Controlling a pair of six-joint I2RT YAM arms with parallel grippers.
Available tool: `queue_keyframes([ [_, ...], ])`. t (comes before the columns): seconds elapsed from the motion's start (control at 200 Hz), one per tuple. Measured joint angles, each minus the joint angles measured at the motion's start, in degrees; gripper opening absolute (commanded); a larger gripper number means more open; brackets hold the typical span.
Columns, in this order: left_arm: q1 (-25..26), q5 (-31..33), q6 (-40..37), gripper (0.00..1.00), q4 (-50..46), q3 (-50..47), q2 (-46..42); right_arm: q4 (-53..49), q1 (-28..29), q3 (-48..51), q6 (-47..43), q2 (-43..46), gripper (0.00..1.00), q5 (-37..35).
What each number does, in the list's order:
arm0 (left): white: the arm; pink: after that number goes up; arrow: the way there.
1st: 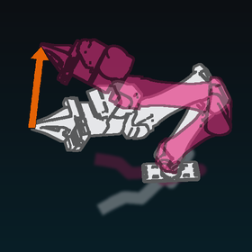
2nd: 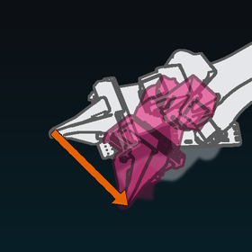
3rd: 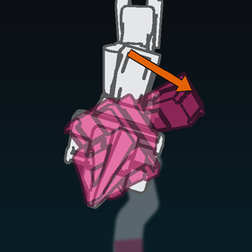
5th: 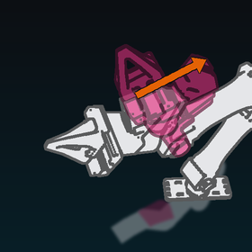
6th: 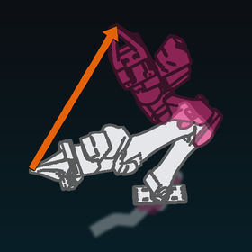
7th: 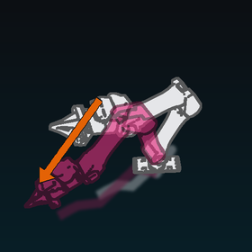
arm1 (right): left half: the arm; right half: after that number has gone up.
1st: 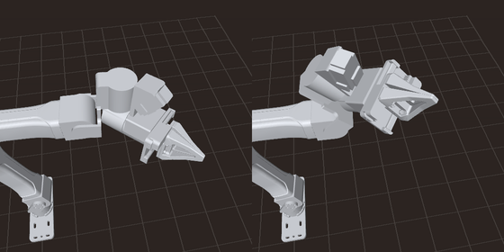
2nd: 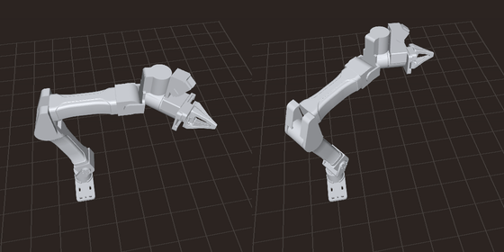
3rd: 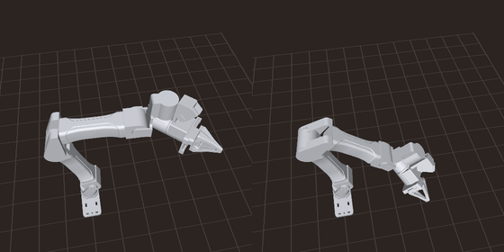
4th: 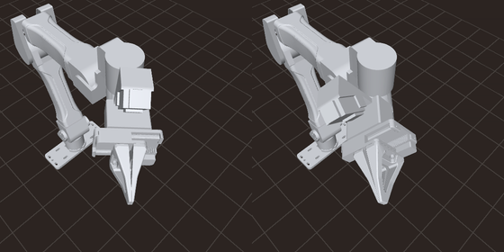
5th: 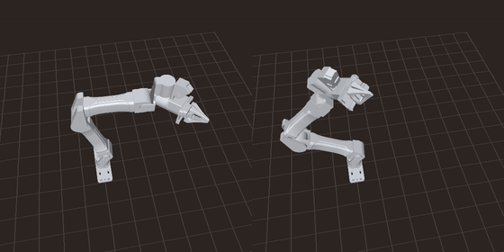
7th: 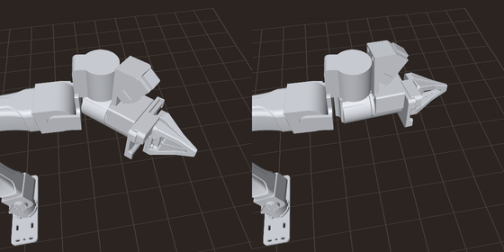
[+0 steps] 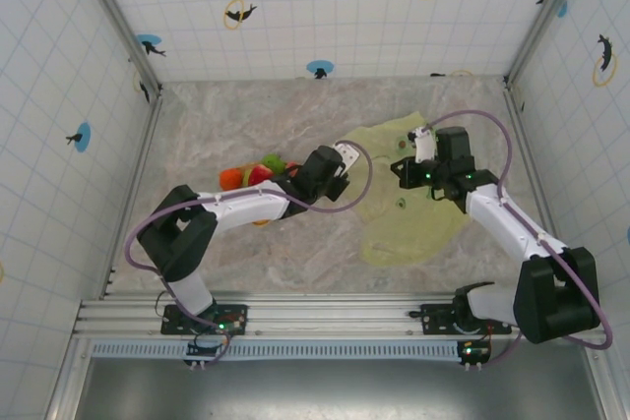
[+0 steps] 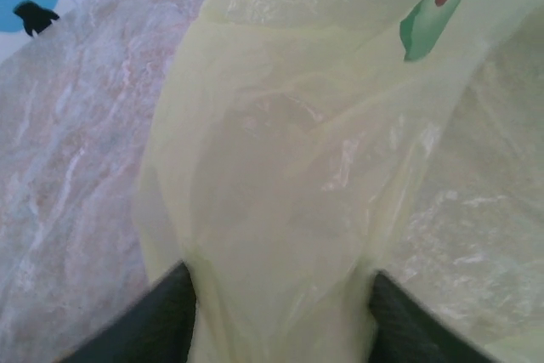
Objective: Place the fruits into the plastic bag
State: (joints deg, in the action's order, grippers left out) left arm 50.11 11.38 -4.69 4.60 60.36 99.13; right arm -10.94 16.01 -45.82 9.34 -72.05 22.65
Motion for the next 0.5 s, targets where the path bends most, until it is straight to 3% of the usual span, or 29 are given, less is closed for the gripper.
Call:
queue_keyframes([
  [0.11,-0.50,-3.91,2.23,0.00,-2.62,2.08,-0.02,0.39,0.96,-0.04,-0.28,-0.28,0.00,-3.06],
  [0.5,-1.90,-16.37,15.21,0.00,-4.57,5.33,-7.52,2.45,11.17,-0.13,-6.36,0.63,0.51,-19.39],
])
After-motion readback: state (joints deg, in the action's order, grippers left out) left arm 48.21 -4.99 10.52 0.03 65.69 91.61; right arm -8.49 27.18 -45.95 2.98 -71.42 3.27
